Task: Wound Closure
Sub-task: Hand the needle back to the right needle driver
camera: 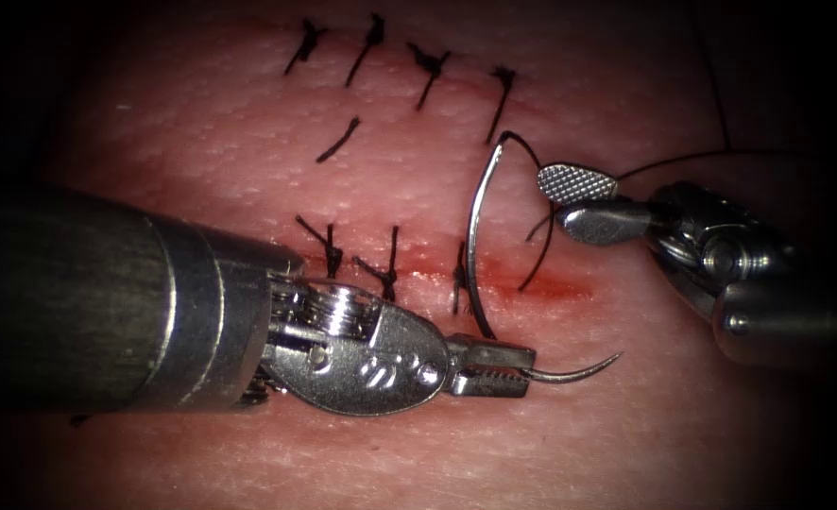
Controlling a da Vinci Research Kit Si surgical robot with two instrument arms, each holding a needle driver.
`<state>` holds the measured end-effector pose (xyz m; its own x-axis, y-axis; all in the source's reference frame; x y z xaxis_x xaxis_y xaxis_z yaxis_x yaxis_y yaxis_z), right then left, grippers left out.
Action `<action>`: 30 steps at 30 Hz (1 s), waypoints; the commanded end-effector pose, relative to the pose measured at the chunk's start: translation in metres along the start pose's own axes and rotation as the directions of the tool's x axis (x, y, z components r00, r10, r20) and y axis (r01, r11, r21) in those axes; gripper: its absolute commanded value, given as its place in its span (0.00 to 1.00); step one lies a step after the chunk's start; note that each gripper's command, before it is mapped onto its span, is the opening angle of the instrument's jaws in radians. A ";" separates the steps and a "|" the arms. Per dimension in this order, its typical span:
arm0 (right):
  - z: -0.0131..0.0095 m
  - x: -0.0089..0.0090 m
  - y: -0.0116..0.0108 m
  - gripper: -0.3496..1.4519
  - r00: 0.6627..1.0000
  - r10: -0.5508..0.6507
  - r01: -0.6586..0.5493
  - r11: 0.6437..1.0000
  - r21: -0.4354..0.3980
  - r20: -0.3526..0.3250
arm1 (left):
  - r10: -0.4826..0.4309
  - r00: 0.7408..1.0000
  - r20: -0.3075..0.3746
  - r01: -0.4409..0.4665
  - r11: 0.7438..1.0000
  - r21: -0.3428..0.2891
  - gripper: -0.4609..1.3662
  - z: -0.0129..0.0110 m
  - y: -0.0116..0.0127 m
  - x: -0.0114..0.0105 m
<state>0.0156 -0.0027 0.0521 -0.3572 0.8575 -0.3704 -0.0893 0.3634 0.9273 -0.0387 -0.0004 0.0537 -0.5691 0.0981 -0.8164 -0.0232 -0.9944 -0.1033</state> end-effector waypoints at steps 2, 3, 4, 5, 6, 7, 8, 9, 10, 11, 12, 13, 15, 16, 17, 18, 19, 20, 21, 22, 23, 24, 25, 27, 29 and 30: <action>0.0000 0.0000 0.0000 0.61 1.000 0.000 0.000 1.000 0.002 0.001 | 0.007 1.000 -0.001 -0.007 1.000 -0.009 0.06 -0.0001 0.0000 0.0000; 0.0000 0.0000 0.0000 0.63 1.000 0.000 0.000 1.000 0.002 0.001 | 0.007 1.000 -0.001 -0.007 1.000 -0.009 0.06 -0.0001 0.0000 0.0000; 0.0000 0.0000 -0.0001 0.65 1.000 0.000 0.000 1.000 0.003 0.002 | 0.013 1.000 -0.001 -0.013 1.000 -0.010 0.06 -0.0001 -0.0001 0.0000; -0.0001 0.0000 -0.0001 0.67 1.000 0.000 0.000 1.000 0.003 0.002 | 0.013 1.000 -0.001 -0.013 1.000 -0.010 0.06 -0.0001 -0.0001 0.0000; -0.0001 0.0000 -0.0001 0.68 1.000 0.000 0.000 1.000 0.003 0.002 | 0.013 1.000 -0.002 -0.013 1.000 -0.011 0.06 -0.0001 -0.0001 0.0000; -0.0001 0.0000 0.0000 0.67 1.000 0.000 0.000 1.000 0.003 0.002 | 0.020 1.000 -0.001 -0.020 1.000 -0.009 0.06 -0.0002 -0.0002 -0.0001; -0.0001 0.0000 0.0000 0.68 1.000 0.000 0.000 1.000 0.003 0.002 | 0.020 1.000 0.000 -0.020 1.000 -0.007 0.06 -0.0003 -0.0002 -0.0001; -0.0001 0.0000 0.0000 0.68 1.000 -0.001 0.001 1.000 0.001 0.004 | 0.020 1.000 0.001 -0.020 1.000 -0.006 0.06 -0.0004 -0.0003 -0.0001; -0.0001 0.0000 0.0000 0.68 1.000 -0.001 0.001 1.000 0.000 0.007 | 0.026 1.000 -0.002 -0.026 1.000 -0.005 0.06 -0.0004 -0.0003 -0.0001; -0.0002 0.0000 0.0001 0.68 1.000 -0.002 0.002 1.000 0.000 0.007 | 0.033 0.999 0.002 -0.033 0.999 0.002 0.06 -0.0007 -0.0005 -0.0002; -0.0003 -0.0001 0.0002 0.68 1.000 -0.002 0.002 1.000 0.001 0.007 | 0.038 0.999 0.000 -0.038 0.999 0.005 0.06 -0.0008 -0.0006 -0.0002; -0.0004 -0.0001 0.0003 0.68 1.000 -0.002 0.002 1.000 -0.002 0.012 | 0.043 0.999 -0.003 -0.043 0.999 0.011 0.06 -0.0011 -0.0008 -0.0002; -0.0006 -0.0001 0.0004 0.68 1.000 -0.003 0.004 1.000 -0.009 0.025 | 0.053 0.999 -0.011 -0.053 0.998 0.021 0.06 -0.0015 -0.0010 -0.0001; -0.0007 -0.0002 0.0005 0.68 0.999 -0.004 0.004 1.000 -0.015 0.035 | 0.064 0.998 -0.011 -0.064 0.998 0.026 0.06 -0.0016 -0.0011 -0.0001; -0.0008 -0.0002 0.0005 0.68 0.999 -0.004 0.005 1.000 -0.022 0.045 | 0.069 0.998 -0.012 -0.069 0.997 0.029 0.06 -0.0017 -0.0012 -0.0001; -0.0009 -0.0002 0.0007 0.68 0.998 -0.004 0.006 1.000 -0.030 0.057 | 0.080 0.997 -0.012 -0.080 0.996 0.029 0.06 -0.0018 -0.0012 0.0000; -0.0010 -0.0002 0.0007 0.68 0.998 -0.004 0.006 1.000 -0.031 0.064 | 0.086 0.996 -0.011 -0.086 0.996 0.029 0.06 -0.0018 -0.0012 0.0000; -0.0011 -0.0001 0.0009 0.68 0.997 -0.010 0.013 0.999 -0.041 0.074 | 0.098 0.995 -0.013 -0.097 0.995 0.031 0.06 -0.0017 -0.0012 0.0000; -0.0011 -0.0001 0.0009 0.68 0.997 -0.004 0.008 0.999 -0.045 0.078 | 0.104 0.995 -0.013 -0.103 0.994 0.031 0.06 -0.0017 -0.0012 0.0000; -0.0011 0.0000 0.0009 0.68 0.997 0.002 0.002 0.999 -0.049 0.082 | 0.109 0.994 -0.012 -0.109 0.994 0.031 0.06 -0.0017 -0.0012 0.0000; -0.0012 0.0000 0.0009 0.68 0.996 0.009 -0.004 0.998 -0.055 0.089 | 0.127 0.992 -0.012 -0.126 0.991 0.036 0.06 -0.0017 -0.0012 0.0000; -0.0012 0.0000 0.0009 0.66 0.995 0.027 -0.021 0.998 -0.067 0.101 | 0.144 0.990 -0.010 -0.143 0.989 0.042 0.06 -0.0016 -0.0012 0.0000; -0.0012 0.0000 0.0009 0.66 0.994 0.028 -0.020 0.997 -0.071 0.106 | 0.150 0.989 -0.012 -0.149 0.988 0.044 0.06 -0.0016 -0.0012 0.0000; -0.0011 0.0000 0.0008 0.65 0.991 0.047 -0.036 0.996 -0.087 0.121 | 0.173 0.985 -0.008 -0.172 0.984 0.046 0.06 -0.0016 -0.0011 0.0000; -0.0010 -0.0001 0.0007 0.65 0.989 0.066 -0.052 0.993 -0.103 0.134 | 0.184 0.983 -0.005 -0.184 0.982 0.050 0.06 -0.0016 -0.0011 -0.0001; -0.0009 -0.0001 0.0007 0.64 0.988 0.078 -0.064 0.992 -0.109 0.136 | 0.196 0.981 -0.004 -0.195 0.979 0.050 0.06 -0.0015 -0.0011 -0.0001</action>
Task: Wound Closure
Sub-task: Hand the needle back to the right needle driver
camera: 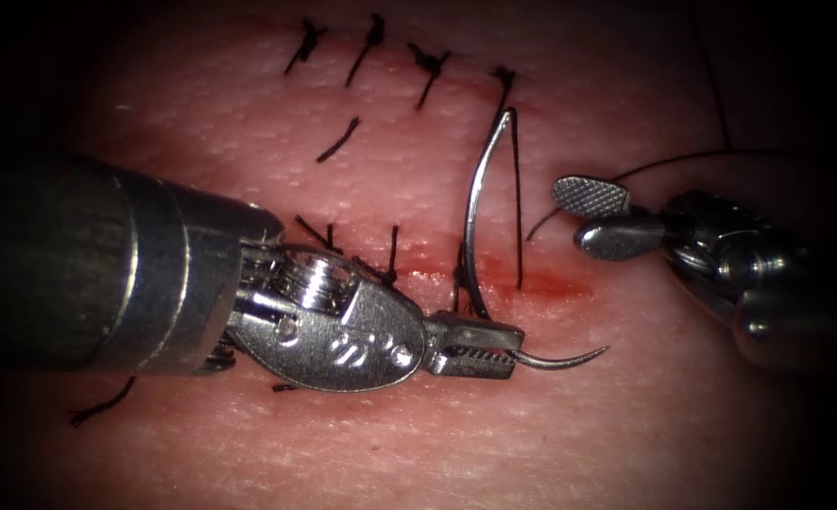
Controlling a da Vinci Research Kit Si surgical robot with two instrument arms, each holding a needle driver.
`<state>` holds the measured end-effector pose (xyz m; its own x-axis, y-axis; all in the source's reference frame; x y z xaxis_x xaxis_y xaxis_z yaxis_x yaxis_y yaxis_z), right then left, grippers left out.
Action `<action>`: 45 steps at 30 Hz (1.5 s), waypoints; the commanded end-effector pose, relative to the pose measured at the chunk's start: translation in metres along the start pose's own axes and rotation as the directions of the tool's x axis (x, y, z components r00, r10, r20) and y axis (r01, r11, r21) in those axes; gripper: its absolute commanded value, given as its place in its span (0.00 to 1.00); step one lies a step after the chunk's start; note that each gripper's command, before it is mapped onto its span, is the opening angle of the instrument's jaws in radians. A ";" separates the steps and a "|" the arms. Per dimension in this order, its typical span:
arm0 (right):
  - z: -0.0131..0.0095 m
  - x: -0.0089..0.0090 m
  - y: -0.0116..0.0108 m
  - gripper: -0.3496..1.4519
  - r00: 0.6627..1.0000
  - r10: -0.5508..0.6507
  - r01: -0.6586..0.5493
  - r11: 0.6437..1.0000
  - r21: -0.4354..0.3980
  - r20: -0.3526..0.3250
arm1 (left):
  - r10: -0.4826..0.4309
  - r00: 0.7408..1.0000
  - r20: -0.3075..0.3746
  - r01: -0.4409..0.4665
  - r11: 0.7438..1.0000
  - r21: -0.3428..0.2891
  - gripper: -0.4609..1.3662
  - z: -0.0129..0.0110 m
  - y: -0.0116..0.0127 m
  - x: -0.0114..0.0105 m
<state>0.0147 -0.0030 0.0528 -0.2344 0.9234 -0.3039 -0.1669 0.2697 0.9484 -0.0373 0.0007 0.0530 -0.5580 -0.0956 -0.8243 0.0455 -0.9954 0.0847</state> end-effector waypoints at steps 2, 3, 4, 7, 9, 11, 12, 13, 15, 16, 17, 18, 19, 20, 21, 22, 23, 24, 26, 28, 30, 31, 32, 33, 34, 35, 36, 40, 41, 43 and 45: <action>0.0001 0.0001 -0.0001 0.63 1.000 0.016 -0.016 1.000 -0.001 0.009 | 0.009 1.000 0.002 -0.009 1.000 0.000 0.06 0.0001 0.0000 0.0000; 0.0001 0.0001 -0.0002 0.60 0.999 0.052 -0.052 0.999 0.008 0.016 | 0.016 1.000 0.003 -0.016 1.000 0.001 0.06 0.0001 0.0001 -0.0001; 0.0001 0.0000 -0.0003 0.59 0.997 0.070 -0.070 0.997 0.017 0.024 | 0.016 1.000 0.003 -0.016 1.000 0.001 0.06 0.0002 0.0001 -0.0002; 0.0000 -0.0002 -0.0011 0.55 0.995 0.090 -0.092 0.995 0.031 0.042 | 0.033 0.999 0.008 -0.033 0.999 0.007 0.06 0.0005 0.0005 -0.0005; 0.0001 -0.0004 -0.0015 0.55 0.995 0.091 -0.092 0.995 0.030 0.050 | 0.034 0.999 0.008 -0.034 0.999 0.006 0.06 0.0007 0.0006 -0.0006; 0.0003 -0.0007 -0.0018 0.56 0.993 0.097 -0.099 0.995 0.026 0.067 | 0.039 0.999 0.008 -0.039 0.999 0.006 0.06 0.0009 0.0007 -0.0006; 0.0005 -0.0008 -0.0019 0.56 0.993 0.097 -0.099 0.995 0.024 0.070 | 0.044 0.999 0.008 -0.044 0.999 0.006 0.06 0.0009 0.0007 -0.0005; 0.0006 -0.0008 -0.0018 0.56 0.993 0.097 -0.099 0.995 0.025 0.070 | 0.044 0.999 0.009 -0.044 0.999 0.006 0.06 0.0010 0.0007 -0.0004; 0.0009 -0.0007 -0.0017 0.58 0.992 0.103 -0.105 0.994 0.023 0.068 | 0.054 0.999 0.006 -0.054 0.999 0.003 0.06 0.0011 0.0008 -0.0003; 0.0010 -0.0006 -0.0015 0.59 0.992 0.103 -0.104 0.994 0.020 0.070 | 0.059 0.998 0.005 -0.059 0.998 0.001 0.06 0.0012 0.0009 -0.0002; 0.0011 -0.0006 -0.0013 0.60 0.992 0.103 -0.104 0.994 0.016 0.073 | 0.071 0.998 0.003 -0.071 0.998 -0.002 0.06 0.0014 0.0010 -0.0001; 0.0012 -0.0006 -0.0012 0.61 0.992 0.103 -0.104 0.995 0.009 0.079 | 0.070 0.998 0.003 -0.070 0.998 -0.002 0.06 0.0015 0.0010 0.0000; 0.0012 -0.0005 -0.0011 0.62 0.991 0.103 -0.103 0.995 0.004 0.083 | 0.075 0.997 0.002 -0.075 0.997 0.000 0.06 0.0015 0.0011 0.0000; 0.0013 -0.0005 -0.0010 0.62 0.991 0.102 -0.103 0.995 0.000 0.086 | 0.081 0.997 0.002 -0.081 0.997 0.001 0.06 0.0016 0.0011 0.0001; 0.0013 -0.0005 -0.0008 0.62 0.991 0.102 -0.102 0.995 -0.002 0.088 | 0.086 0.996 0.000 -0.086 0.996 0.003 0.06 0.0016 0.0011 0.0002; 0.0013 -0.0005 -0.0007 0.62 0.990 0.114 -0.114 0.994 -0.003 0.088 | 0.085 0.996 -0.002 -0.085 0.996 0.005 0.06 0.0016 0.0011 0.0002; 0.0013 -0.0005 -0.0007 0.62 0.989 0.119 -0.119 0.993 -0.003 0.087 | 0.090 0.996 -0.004 -0.090 0.996 0.007 0.06 0.0016 0.0011 0.0003; 0.0013 -0.0005 -0.0006 0.62 0.989 0.118 -0.119 0.993 -0.003 0.087 | 0.095 0.995 -0.004 -0.095 0.995 0.006 0.06 0.0016 0.0011 0.0004; 0.0015 -0.0006 -0.0006 0.62 0.989 0.124 -0.124 0.992 -0.004 0.086 | 0.100 0.995 -0.008 -0.100 0.995 0.006 0.06 0.0016 0.0011 0.0004; 0.0016 -0.0006 -0.0007 0.62 0.988 0.130 -0.130 0.991 -0.005 0.085 | 0.105 0.994 -0.010 -0.105 0.994 0.004 0.06 0.0016 0.0011 0.0005; 0.0018 -0.0006 -0.0009 0.61 0.986 0.143 -0.143 0.990 -0.007 0.083 | 0.105 0.994 -0.011 -0.105 0.994 0.002 0.06 0.0017 0.0011 0.0006; 0.0019 -0.0006 -0.0010 0.61 0.986 0.143 -0.143 0.990 -0.007 0.083 | 0.111 0.994 -0.011 -0.111 0.994 0.002 0.06 0.0017 0.0011 0.0006; 0.0020 -0.0007 -0.0011 0.61 0.985 0.150 -0.150 0.989 -0.008 0.086 | 0.110 0.994 -0.013 -0.110 0.994 0.004 0.06 0.0017 0.0011 0.0006; 0.0021 -0.0007 -0.0012 0.60 0.985 0.150 -0.150 0.989 -0.009 0.086 | 0.110 0.994 -0.015 -0.110 0.994 0.007 0.06 0.0017 0.0011 0.0006; 0.0022 -0.0007 -0.0012 0.60 0.985 0.150 -0.151 0.989 -0.003 0.084 | 0.116 0.993 -0.014 -0.116 0.993 0.007 0.06 0.0018 0.0012 0.0006; 0.0023 -0.0007 -0.0013 0.60 0.985 0.150 -0.151 0.989 0.001 0.079 | 0.116 0.993 -0.016 -0.116 0.993 0.005 0.06 0.0018 0.0012 0.0007; 0.0023 -0.0007 -0.0013 0.60 0.985 0.156 -0.157 0.988 0.005 0.079 | 0.115 0.993 -0.018 -0.115 0.993 0.007 0.06 0.0019 0.0012 0.0007; 0.0027 -0.0007 -0.0013 0.61 0.984 0.156 -0.158 0.987 0.014 0.080 | 0.124 0.992 -0.022 -0.123 0.992 0.015 0.06 0.0021 0.0012 0.0010; 0.0027 -0.0007 -0.0013 0.60 0.984 0.162 -0.163 0.986 0.015 0.078 | 0.129 0.991 -0.022 -0.129 0.992 0.015 0.06 0.0021 0.0012 0.0011; 0.0028 -0.0007 -0.0013 0.59 0.983 0.167 -0.169 0.985 0.019 0.074 | 0.133 0.991 -0.023 -0.132 0.991 0.018 0.06 0.0022 0.0013 0.0013; 0.0028 -0.0007 -0.0013 0.58 0.981 0.179 -0.181 0.983 0.021 0.071 | 0.132 0.991 -0.022 -0.131 0.991 0.018 0.06 0.0023 0.0012 0.0014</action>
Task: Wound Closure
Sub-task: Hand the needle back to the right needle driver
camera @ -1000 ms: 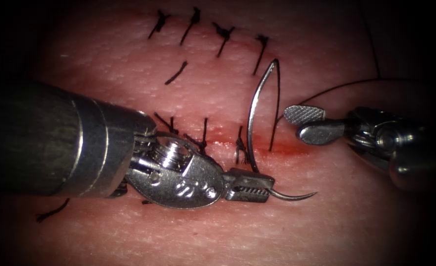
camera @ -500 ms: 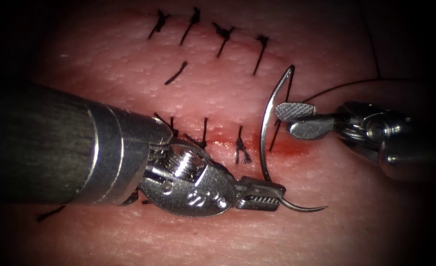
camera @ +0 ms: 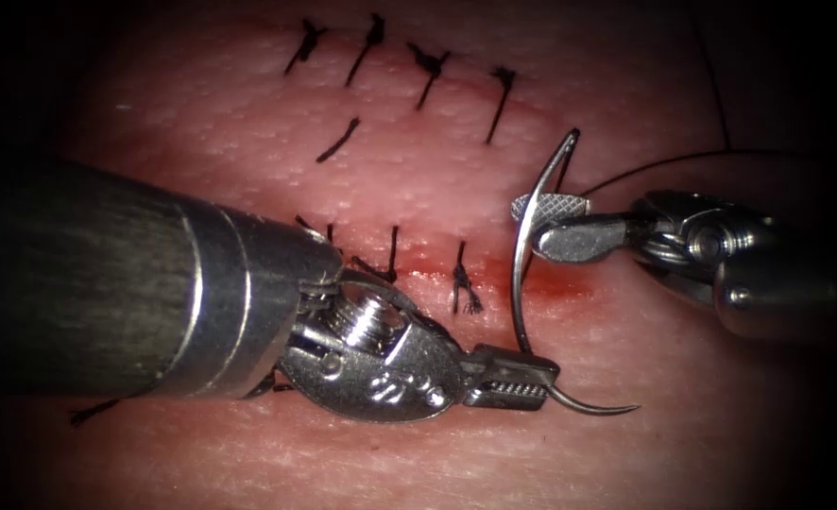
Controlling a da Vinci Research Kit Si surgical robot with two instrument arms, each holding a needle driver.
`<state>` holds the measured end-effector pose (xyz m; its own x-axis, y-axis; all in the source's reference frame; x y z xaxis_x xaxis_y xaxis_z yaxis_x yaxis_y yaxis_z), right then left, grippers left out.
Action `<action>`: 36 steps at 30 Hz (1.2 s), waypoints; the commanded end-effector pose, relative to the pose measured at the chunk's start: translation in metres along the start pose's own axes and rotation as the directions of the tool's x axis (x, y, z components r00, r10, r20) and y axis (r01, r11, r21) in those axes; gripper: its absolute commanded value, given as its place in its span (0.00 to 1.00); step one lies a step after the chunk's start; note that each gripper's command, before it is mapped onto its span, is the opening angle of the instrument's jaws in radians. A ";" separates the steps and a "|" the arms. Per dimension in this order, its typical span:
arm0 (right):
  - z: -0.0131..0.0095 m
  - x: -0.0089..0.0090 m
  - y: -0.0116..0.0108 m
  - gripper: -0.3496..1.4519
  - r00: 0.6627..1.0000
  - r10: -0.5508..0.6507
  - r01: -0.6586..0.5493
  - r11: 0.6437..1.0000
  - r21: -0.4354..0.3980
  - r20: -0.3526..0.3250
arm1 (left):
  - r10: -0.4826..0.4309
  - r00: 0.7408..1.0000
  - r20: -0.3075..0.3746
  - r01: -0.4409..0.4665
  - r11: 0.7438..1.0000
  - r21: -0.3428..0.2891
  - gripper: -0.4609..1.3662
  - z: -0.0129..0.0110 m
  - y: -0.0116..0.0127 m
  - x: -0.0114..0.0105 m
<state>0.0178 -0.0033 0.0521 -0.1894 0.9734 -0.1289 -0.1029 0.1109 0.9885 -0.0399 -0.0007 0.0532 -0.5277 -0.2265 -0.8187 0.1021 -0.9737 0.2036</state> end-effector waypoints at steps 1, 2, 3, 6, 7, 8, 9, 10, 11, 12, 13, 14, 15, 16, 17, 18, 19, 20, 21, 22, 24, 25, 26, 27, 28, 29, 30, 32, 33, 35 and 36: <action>0.0002 0.0000 0.0000 0.58 1.000 0.018 -0.018 1.000 0.002 -0.005 | 0.004 1.000 -0.003 -0.004 1.000 -0.001 0.06 0.0000 0.0000 0.0001; 0.0002 -0.0001 0.0000 0.57 1.000 0.030 -0.030 1.000 0.002 -0.006 | 0.010 1.000 -0.003 -0.010 1.000 -0.002 0.06 0.0001 0.0000 0.0002; 0.0003 -0.0001 0.0000 0.57 0.999 0.041 -0.041 0.999 0.002 -0.007 | 0.009 1.000 -0.003 -0.009 1.000 -0.002 0.06 0.0000 0.0000 0.0002; 0.0006 -0.0004 -0.0001 0.56 0.997 0.076 -0.076 0.997 0.005 -0.006 | 0.013 1.000 -0.008 -0.013 1.000 0.001 0.06 -0.0001 -0.0002 0.0004; 0.0006 -0.0005 -0.0001 0.56 0.997 0.082 -0.082 0.997 0.007 -0.004 | 0.018 1.000 -0.008 -0.018 1.000 0.001 0.06 -0.0001 -0.0003 0.0004; 0.0006 -0.0005 -0.0002 0.56 0.997 0.082 -0.082 0.997 0.010 0.001 | 0.018 1.000 -0.010 -0.018 1.000 0.003 0.06 -0.0001 -0.0003 0.0004; 0.0007 -0.0006 -0.0002 0.55 0.996 0.094 -0.094 0.995 0.014 0.006 | 0.017 1.000 -0.012 -0.017 1.000 0.005 0.06 -0.0001 -0.0003 0.0005; 0.0008 -0.0006 -0.0003 0.55 0.996 0.094 -0.094 0.995 0.017 0.009 | 0.017 1.000 -0.012 -0.017 1.000 0.005 0.06 -0.0001 -0.0003 0.0005; 0.0008 -0.0006 -0.0003 0.55 0.995 0.100 -0.100 0.995 0.021 0.010 | 0.023 1.000 -0.012 -0.023 1.000 0.005 0.06 -0.0001 -0.0003 0.0005; 0.0008 -0.0007 -0.0003 0.54 0.994 0.106 -0.106 0.994 0.029 0.016 | 0.022 1.000 -0.012 -0.022 1.000 0.005 0.06 -0.0001 -0.0003 0.0005; 0.0008 -0.0007 -0.0003 0.53 0.994 0.106 -0.107 0.994 0.034 0.024 | 0.022 1.000 -0.011 -0.022 1.000 0.006 0.06 0.0000 -0.0003 0.0005; 0.0009 -0.0007 -0.0003 0.52 0.993 0.117 -0.119 0.992 0.046 0.033 | 0.022 1.000 -0.011 -0.022 1.000 0.006 0.06 0.0000 -0.0003 0.0005; 0.0009 -0.0007 -0.0004 0.52 0.993 0.117 -0.119 0.992 0.048 0.030 | 0.022 1.000 -0.011 -0.022 1.000 0.006 0.06 0.0000 -0.0003 0.0005; 0.0009 -0.0007 -0.0004 0.51 0.993 0.117 -0.119 0.992 0.049 0.032 | 0.022 1.000 -0.011 -0.022 1.000 0.006 0.06 0.0000 -0.0003 0.0005; 0.0009 -0.0008 -0.0004 0.50 0.992 0.123 -0.125 0.991 0.049 0.032 | 0.022 1.000 -0.013 -0.022 1.000 0.004 0.06 0.0000 -0.0003 0.0005; 0.0009 -0.0008 -0.0005 0.48 0.991 0.129 -0.131 0.990 0.049 0.032 | 0.022 1.000 -0.013 -0.022 1.000 0.004 0.06 0.0000 -0.0003 0.0005; 0.0010 -0.0009 -0.0006 0.48 0.991 0.129 -0.131 0.990 0.049 0.032 | 0.022 1.000 -0.013 -0.022 1.000 0.004 0.06 0.0000 -0.0003 0.0005; 0.0010 -0.0009 -0.0006 0.47 0.990 0.135 -0.136 0.989 0.052 0.031 | 0.022 1.000 -0.013 -0.022 1.000 0.004 0.06 0.0000 -0.0003 0.0005; 0.0011 -0.0010 -0.0007 0.44 0.990 0.135 -0.136 0.989 0.054 0.029 | 0.022 1.000 -0.013 -0.022 1.000 0.004 0.06 0.0000 -0.0003 0.0005; 0.0011 -0.0010 -0.0007 0.40 0.990 0.141 -0.142 0.988 0.054 0.029 | 0.022 1.000 -0.013 -0.022 1.000 0.004 0.06 0.0000 -0.0003 0.0005; 0.0011 -0.0010 -0.0008 0.33 0.990 0.141 -0.142 0.988 0.055 0.030 | 0.022 1.000 -0.013 -0.022 1.000 0.004 0.06 0.0000 -0.0003 0.0006; 0.0011 -0.0010 -0.0008 0.29 0.990 0.141 -0.142 0.988 0.055 0.030 | 0.021 1.000 -0.013 -0.021 1.000 0.004 0.06 0.0000 -0.0003 0.0006; 0.0011 -0.0010 -0.0008 0.27 0.990 0.141 -0.142 0.988 0.055 0.030 | 0.021 1.000 -0.013 -0.021 1.000 0.004 0.06 0.0000 -0.0003 0.0006; 0.0011 -0.0010 -0.0008 0.25 0.990 0.141 -0.142 0.988 0.055 0.030 | 0.021 1.000 -0.013 -0.021 1.000 0.004 0.06 0.0000 -0.0003 0.0006; 0.0011 -0.0010 -0.0008 0.20 0.989 0.147 -0.148 0.987 0.055 0.030 | 0.020 1.000 -0.013 -0.020 1.000 0.004 0.06 0.0000 -0.0003 0.0007; 0.0011 -0.0010 -0.0008 0.19 0.989 0.147 -0.148 0.987 0.055 0.030 | 0.020 1.000 -0.013 -0.020 1.000 0.004 0.06 0.0000 -0.0003 0.0007; 0.0011 -0.0011 -0.0008 0.14 0.988 0.153 -0.154 0.987 0.055 0.030 | 0.026 1.000 -0.012 -0.026 1.000 0.004 0.06 0.0001 -0.0003 0.0007; 0.0011 -0.0011 -0.0008 0.09 0.987 0.158 -0.160 0.986 0.057 0.029 | 0.025 1.000 -0.012 -0.025 1.000 0.005 0.06 0.0001 -0.0003 0.0008; 0.0011 -0.0011 -0.0008 0.01 0.986 0.164 -0.165 0.985 0.057 0.029 | 0.025 1.000 -0.012 -0.025 1.000 0.005 0.06 0.0001 -0.0003 0.0008; 0.0011 -0.0012 -0.0008 0.00 0.984 0.176 -0.177 0.983 0.057 0.029 | 0.025 1.000 -0.012 -0.025 1.000 0.005 0.06 0.0001 -0.0003 0.0008; 0.0011 -0.0012 -0.0009 0.00 0.984 0.176 -0.177 0.983 0.058 0.029 | 0.025 1.000 -0.014 -0.025 1.000 0.007 0.06 0.0001 -0.0003 0.0008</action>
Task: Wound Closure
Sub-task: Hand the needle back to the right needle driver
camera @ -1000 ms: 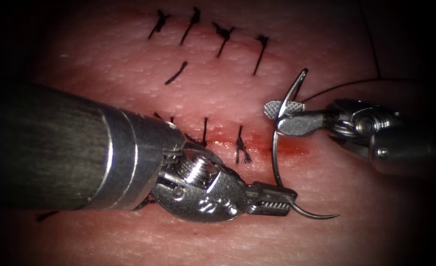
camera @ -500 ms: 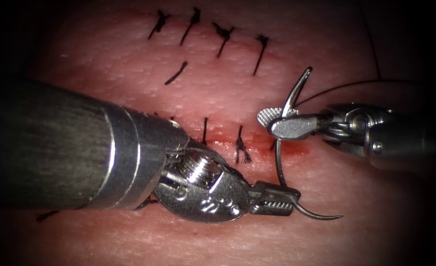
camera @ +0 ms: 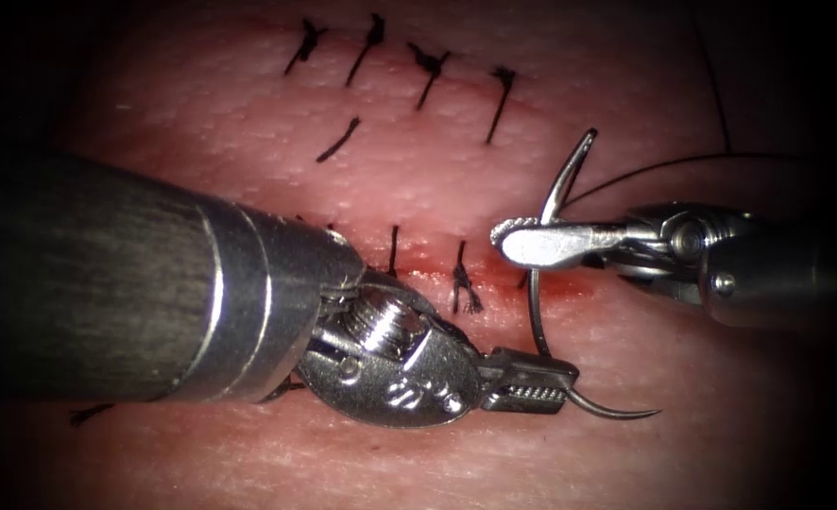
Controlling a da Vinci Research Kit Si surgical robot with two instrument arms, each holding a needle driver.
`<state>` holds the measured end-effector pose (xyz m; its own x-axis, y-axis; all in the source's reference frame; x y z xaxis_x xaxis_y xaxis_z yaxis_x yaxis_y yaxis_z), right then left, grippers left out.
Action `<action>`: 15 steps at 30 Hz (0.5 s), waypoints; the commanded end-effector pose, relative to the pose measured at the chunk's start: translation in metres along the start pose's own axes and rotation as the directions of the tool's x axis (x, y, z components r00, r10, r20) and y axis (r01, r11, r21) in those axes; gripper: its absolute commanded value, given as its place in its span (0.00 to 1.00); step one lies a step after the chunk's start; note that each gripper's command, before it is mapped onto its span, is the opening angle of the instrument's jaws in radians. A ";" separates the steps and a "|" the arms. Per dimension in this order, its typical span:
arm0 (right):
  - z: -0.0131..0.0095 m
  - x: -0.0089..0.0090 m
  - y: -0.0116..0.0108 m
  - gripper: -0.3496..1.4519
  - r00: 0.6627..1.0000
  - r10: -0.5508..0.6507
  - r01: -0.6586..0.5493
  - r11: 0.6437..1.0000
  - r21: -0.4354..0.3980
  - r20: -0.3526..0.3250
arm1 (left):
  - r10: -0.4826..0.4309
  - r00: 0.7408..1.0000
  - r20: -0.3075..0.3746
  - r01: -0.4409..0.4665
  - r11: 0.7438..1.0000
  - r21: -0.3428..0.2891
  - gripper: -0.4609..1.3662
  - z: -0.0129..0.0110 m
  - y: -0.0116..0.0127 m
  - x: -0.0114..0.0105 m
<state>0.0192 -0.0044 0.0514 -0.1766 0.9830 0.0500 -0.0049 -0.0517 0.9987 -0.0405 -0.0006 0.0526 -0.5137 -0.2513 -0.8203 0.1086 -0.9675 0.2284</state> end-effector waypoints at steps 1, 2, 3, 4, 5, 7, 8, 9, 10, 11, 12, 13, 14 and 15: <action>0.0000 0.0000 0.0000 0.00 1.000 -0.001 0.001 1.000 -0.006 0.001 | 0.000 1.000 -0.001 0.000 1.000 -0.001 0.06 0.0000 0.0000 0.0000; 0.0000 0.0000 0.0000 0.00 1.000 0.005 -0.005 1.000 -0.006 0.001 | 0.000 1.000 -0.001 0.000 1.000 -0.001 0.06 0.0000 0.0000 0.0000; 0.0000 0.0000 0.0000 0.00 1.000 0.010 -0.010 1.000 -0.003 -0.001 | 0.000 1.000 -0.001 0.000 1.000 -0.001 0.06 0.0000 0.0000 0.0000; 0.0000 0.0001 0.0001 0.00 1.000 0.010 -0.010 1.000 -0.001 -0.002 | -0.001 1.000 -0.003 0.001 1.000 0.001 0.06 0.0000 -0.0001 0.0000; -0.0001 0.0001 0.0001 0.00 1.000 0.010 -0.010 1.000 0.002 -0.003 | -0.001 1.000 -0.001 0.001 1.000 0.003 0.06 0.0000 -0.0001 0.0000; -0.0001 0.0003 0.0002 0.00 1.000 0.009 -0.009 1.000 0.007 -0.014 | -0.001 1.000 -0.005 0.001 1.000 -0.001 0.06 0.0000 -0.0001 0.0000; -0.0002 0.0005 0.0003 0.00 1.000 0.009 -0.009 1.000 0.007 -0.025 | -0.013 1.000 -0.012 0.013 1.000 0.001 0.06 0.0000 -0.0001 0.0000; -0.0003 0.0007 0.0003 0.00 0.999 0.009 -0.009 1.000 0.008 -0.036 | -0.032 0.999 -0.016 0.033 0.999 0.006 0.06 0.0000 -0.0003 0.0001; -0.0003 0.0009 0.0003 0.00 0.999 0.009 -0.009 1.000 0.008 -0.047 | -0.039 0.999 -0.018 0.040 0.999 0.008 0.16 0.0000 -0.0004 0.0001; -0.0005 0.0013 0.0003 0.00 0.998 -0.008 0.008 1.000 0.008 -0.062 | -0.060 0.998 -0.029 0.060 0.998 0.014 0.42 0.0001 -0.0007 0.0002; -0.0007 0.0016 0.0003 0.00 0.997 -0.025 0.025 1.000 0.004 -0.071 | -0.087 0.996 -0.031 0.089 0.995 0.043 0.62 0.0001 -0.0010 0.0003; -0.0009 0.0018 0.0003 0.00 0.997 -0.030 0.030 1.000 0.002 -0.078 | -0.094 0.995 -0.031 0.096 0.994 0.051 0.66 0.0000 -0.0010 0.0003; -0.0012 0.0022 0.0003 0.00 0.994 -0.058 0.058 0.998 -0.007 -0.091 | -0.123 0.992 -0.037 0.126 0.988 0.091 0.83 0.0000 -0.0013 0.0004; -0.0014 0.0025 0.0003 0.00 0.993 -0.069 0.068 0.998 -0.014 -0.099 | -0.140 0.990 -0.035 0.143 0.982 0.122 0.89 -0.0001 -0.0014 0.0004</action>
<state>0.0172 -0.0019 0.0519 -0.2729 0.9616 -0.0280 -0.0310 0.0203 0.9993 -0.0408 0.0008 0.0518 -0.4953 -0.1163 -0.8609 -0.0678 -0.9828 0.1717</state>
